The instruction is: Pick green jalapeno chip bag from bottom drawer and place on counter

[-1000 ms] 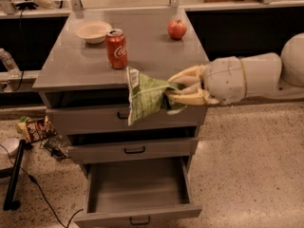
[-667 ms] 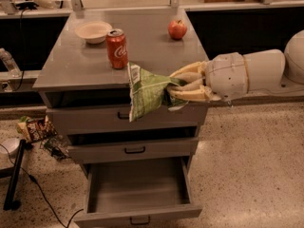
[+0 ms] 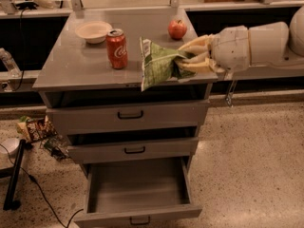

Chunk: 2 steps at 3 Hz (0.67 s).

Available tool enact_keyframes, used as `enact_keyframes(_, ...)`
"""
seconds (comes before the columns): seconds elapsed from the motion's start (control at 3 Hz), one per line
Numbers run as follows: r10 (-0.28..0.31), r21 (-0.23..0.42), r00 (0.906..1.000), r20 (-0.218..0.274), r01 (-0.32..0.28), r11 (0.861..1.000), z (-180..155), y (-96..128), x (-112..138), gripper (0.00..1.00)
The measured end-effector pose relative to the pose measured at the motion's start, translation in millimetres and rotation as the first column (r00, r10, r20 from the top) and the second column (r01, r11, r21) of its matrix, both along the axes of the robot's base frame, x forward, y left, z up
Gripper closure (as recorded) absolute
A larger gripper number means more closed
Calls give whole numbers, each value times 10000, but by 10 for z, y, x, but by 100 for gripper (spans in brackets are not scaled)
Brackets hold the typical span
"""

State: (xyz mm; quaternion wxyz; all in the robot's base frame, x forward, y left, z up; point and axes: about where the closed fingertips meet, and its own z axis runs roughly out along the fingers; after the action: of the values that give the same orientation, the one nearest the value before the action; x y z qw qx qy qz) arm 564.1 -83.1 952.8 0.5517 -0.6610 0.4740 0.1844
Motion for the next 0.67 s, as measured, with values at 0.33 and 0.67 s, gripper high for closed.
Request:
enact_keyframes(0.33,-147,74,9995,265,145,9999,10,-60,412,100)
enact_keyframes(0.67,-337,-133,9987,392,342,9993,-162,-88,852,84)
